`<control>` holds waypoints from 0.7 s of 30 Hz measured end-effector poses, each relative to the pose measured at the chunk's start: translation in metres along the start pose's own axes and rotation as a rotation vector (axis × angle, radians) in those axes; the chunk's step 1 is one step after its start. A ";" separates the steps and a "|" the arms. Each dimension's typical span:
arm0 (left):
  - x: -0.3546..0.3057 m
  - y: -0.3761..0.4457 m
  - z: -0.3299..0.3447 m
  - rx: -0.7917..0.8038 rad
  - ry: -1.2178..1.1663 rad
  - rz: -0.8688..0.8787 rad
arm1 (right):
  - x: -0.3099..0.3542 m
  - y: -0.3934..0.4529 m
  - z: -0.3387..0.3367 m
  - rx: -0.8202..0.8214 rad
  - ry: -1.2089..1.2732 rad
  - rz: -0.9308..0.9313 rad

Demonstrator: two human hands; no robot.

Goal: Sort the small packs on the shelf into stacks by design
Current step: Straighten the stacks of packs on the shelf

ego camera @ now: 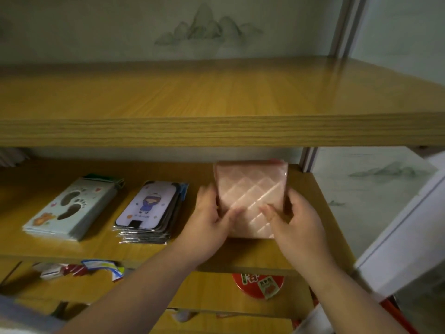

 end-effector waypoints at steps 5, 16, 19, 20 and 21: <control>0.016 0.010 0.008 0.032 0.014 -0.310 | -0.020 0.017 0.000 0.143 -0.016 0.253; 0.027 0.020 0.015 0.077 0.349 -0.454 | -0.027 0.027 0.009 0.220 -0.526 0.304; 0.021 0.019 0.014 0.101 0.345 -0.458 | -0.026 0.026 0.006 0.235 -0.539 0.303; 0.017 0.017 0.013 0.106 0.348 -0.458 | -0.027 0.026 0.007 0.241 -0.530 0.293; 0.014 0.015 0.013 0.113 0.363 -0.454 | -0.026 0.026 0.007 0.241 -0.530 0.286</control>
Point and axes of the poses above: each hand's wrist, its own y-axis towards the middle knuckle, its own z-axis out of the palm, x = y × z, the point moved 10 cm from there along y, towards the middle knuckle, and after that the axes turned 7 degrees about x, right-handed, at the moved point
